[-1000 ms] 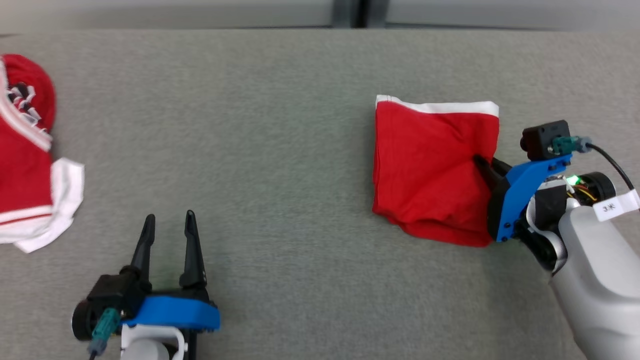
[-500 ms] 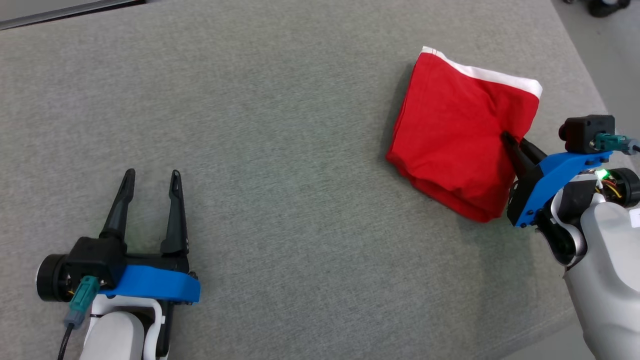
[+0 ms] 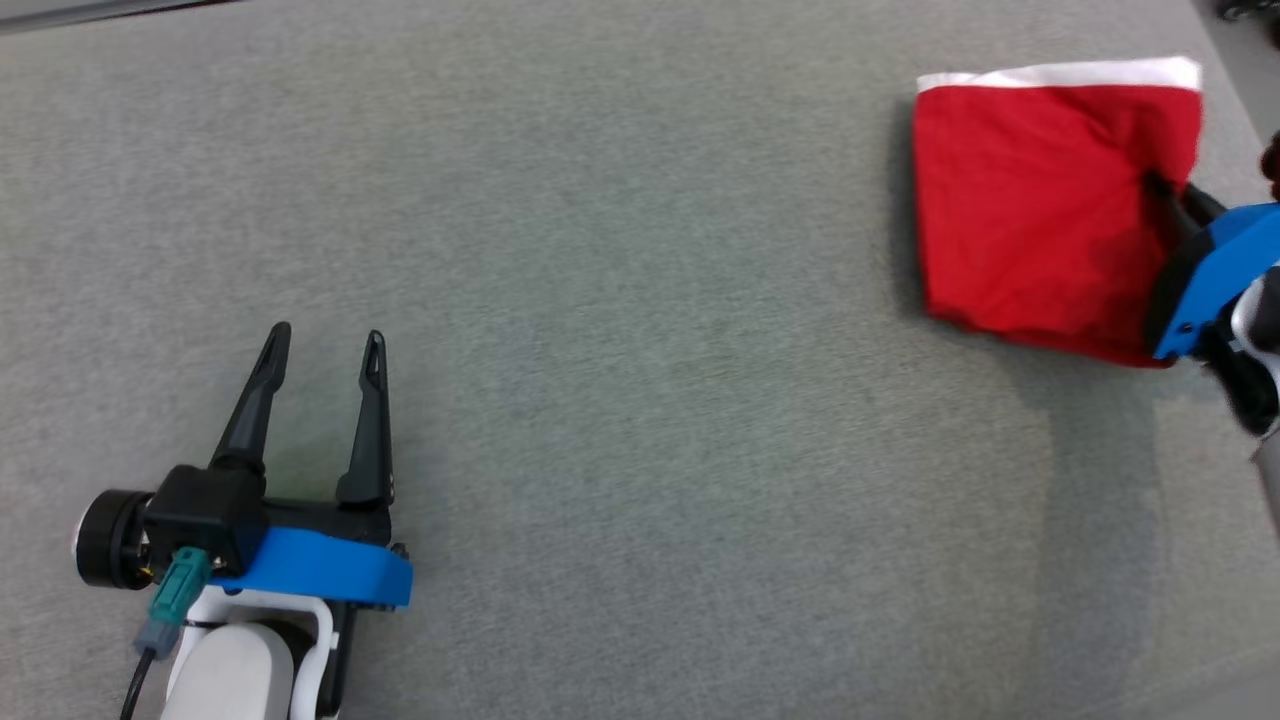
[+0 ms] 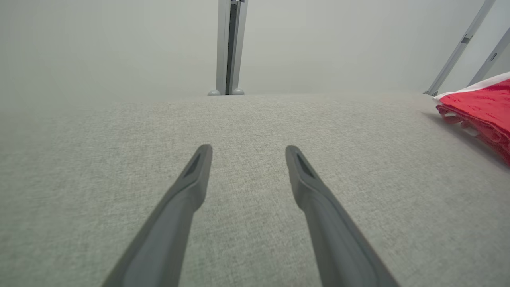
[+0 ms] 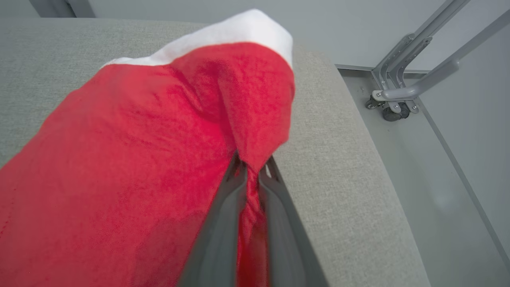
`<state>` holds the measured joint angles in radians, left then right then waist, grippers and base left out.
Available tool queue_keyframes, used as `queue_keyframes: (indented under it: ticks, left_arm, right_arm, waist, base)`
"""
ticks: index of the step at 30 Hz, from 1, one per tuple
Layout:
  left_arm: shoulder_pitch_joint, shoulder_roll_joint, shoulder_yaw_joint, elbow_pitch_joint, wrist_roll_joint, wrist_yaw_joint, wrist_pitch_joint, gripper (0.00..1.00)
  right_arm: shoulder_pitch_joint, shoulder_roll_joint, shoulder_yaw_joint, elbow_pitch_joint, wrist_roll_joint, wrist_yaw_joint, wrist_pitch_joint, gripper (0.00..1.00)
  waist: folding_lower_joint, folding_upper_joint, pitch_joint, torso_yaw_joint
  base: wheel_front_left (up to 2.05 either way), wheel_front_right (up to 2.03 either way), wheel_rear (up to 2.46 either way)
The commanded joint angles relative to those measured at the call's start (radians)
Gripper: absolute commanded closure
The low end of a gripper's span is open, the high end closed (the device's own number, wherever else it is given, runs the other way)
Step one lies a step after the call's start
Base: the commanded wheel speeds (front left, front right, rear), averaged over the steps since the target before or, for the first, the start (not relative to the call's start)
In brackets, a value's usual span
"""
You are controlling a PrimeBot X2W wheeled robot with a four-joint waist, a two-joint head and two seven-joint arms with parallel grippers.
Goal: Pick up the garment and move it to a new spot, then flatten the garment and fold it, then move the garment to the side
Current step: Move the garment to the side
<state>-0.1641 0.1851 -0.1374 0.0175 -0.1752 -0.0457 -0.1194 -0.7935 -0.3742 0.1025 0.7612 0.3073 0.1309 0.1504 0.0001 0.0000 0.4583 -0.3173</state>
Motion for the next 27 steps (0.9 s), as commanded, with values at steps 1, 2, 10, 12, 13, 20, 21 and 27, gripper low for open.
queue_keyframes:
  ticks: [1,2,10,12,13,20,21,27]
  left_arm:
    - [0.008,0.003,0.002,-0.009,-0.001,0.002,0.002,0.0]
    - [0.011,0.004,0.0,-0.012,-0.002,0.004,0.002,0.0]
    - [0.027,0.011,-0.007,-0.025,-0.008,0.004,-0.006,0.0]
    - [0.026,0.01,-0.013,-0.027,-0.009,0.005,-0.007,0.0]
    - [0.024,0.008,-0.016,-0.026,-0.008,0.005,-0.008,0.0]
    - [0.008,0.0,-0.035,-0.018,-0.01,0.005,-0.007,0.0]
    - [0.007,-0.001,-0.037,-0.016,-0.011,0.004,-0.008,0.0]
    - [0.004,0.0,-0.042,-0.001,-0.017,0.005,-0.014,0.0]
  right_arm:
    - [-0.03,-0.025,-0.009,0.011,0.003,0.0,0.008,1.0]
    - [-0.043,-0.047,-0.018,0.019,0.002,0.0,0.014,1.0]
    - [-0.115,-0.182,-0.047,0.061,-0.033,0.0,0.058,1.0]
    - [-0.132,-0.199,-0.064,0.072,-0.046,0.0,0.05,1.0]
    - [-0.138,-0.204,-0.07,0.076,-0.053,0.0,0.051,1.0]
    - [-0.174,-0.19,-0.127,0.092,-0.161,0.0,-0.056,0.0]
    - [-0.176,-0.184,-0.135,0.093,-0.178,0.0,-0.076,0.0]
    - [-0.167,-0.121,-0.131,0.103,-0.233,0.0,-0.138,0.0]
  waist:
    - [-0.0001,0.0,0.023,0.04]
    - [-0.0001,0.0,0.026,0.055]
    - [-0.0001,0.0,0.054,0.138]
    - [-0.0001,0.0,0.061,0.147]
    - [-0.0001,0.0,0.065,0.151]
    - [-0.0001,0.0,0.073,0.16]
    - [-0.0001,0.0,0.072,0.16]
    - [-0.0001,0.0,0.052,0.153]
  base:
    - [0.0,0.0,0.0]
    - [0.0,0.0,0.0]
    - [0.0,0.0,0.0]
    - [0.0,0.0,0.0]
    - [0.0,0.0,0.0]
    - [0.0,0.0,0.0]
    - [0.0,0.0,0.0]
    - [0.0,0.0,0.0]
